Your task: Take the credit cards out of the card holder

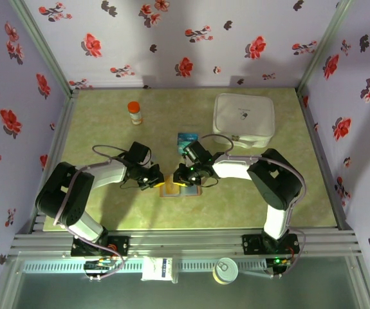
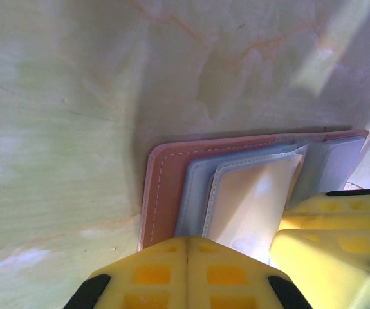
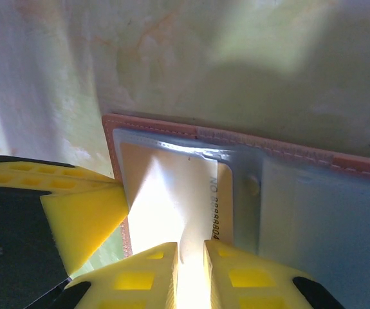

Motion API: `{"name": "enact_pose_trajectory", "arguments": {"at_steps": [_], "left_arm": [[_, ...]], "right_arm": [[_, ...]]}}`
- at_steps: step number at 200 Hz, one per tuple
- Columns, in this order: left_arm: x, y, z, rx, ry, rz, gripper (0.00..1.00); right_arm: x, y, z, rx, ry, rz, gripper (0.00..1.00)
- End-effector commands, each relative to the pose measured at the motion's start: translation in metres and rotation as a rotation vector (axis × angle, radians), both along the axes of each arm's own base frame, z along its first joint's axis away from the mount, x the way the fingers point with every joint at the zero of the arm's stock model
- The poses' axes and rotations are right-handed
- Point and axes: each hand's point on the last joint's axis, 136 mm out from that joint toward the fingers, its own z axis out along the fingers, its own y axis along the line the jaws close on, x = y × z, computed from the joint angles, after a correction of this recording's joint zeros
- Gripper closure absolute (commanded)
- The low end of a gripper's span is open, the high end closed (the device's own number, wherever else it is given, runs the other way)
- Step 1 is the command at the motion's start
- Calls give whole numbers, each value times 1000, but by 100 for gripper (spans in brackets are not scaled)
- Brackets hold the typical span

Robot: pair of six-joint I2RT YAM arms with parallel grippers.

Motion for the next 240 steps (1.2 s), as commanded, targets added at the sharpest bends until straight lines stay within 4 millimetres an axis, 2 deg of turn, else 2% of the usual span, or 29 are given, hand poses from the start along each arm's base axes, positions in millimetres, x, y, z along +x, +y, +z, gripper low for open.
{"name": "enact_pose_trajectory", "arguments": {"at_steps": [1,44,97,145,171,240], "left_arm": [[-9,9,-14,35,38,-4,100],[-8,9,-13,40,34,-9,100],[-7,9,-11,43,30,-9,100],[0,4,14,21,-16,-15,100],[1,-2,25,15,-34,-34,100],[-7,-25,23,36,-26,-98,100]], "right_arm": [[-4,4,0,-5,7,23,78],[1,-18,1,-132,-48,9,76],[3,-21,13,-138,-75,8,75],[5,-12,30,-61,-102,1,74],[7,-15,37,-54,-124,-10,74],[6,-32,28,-79,-93,-32,74]]}}
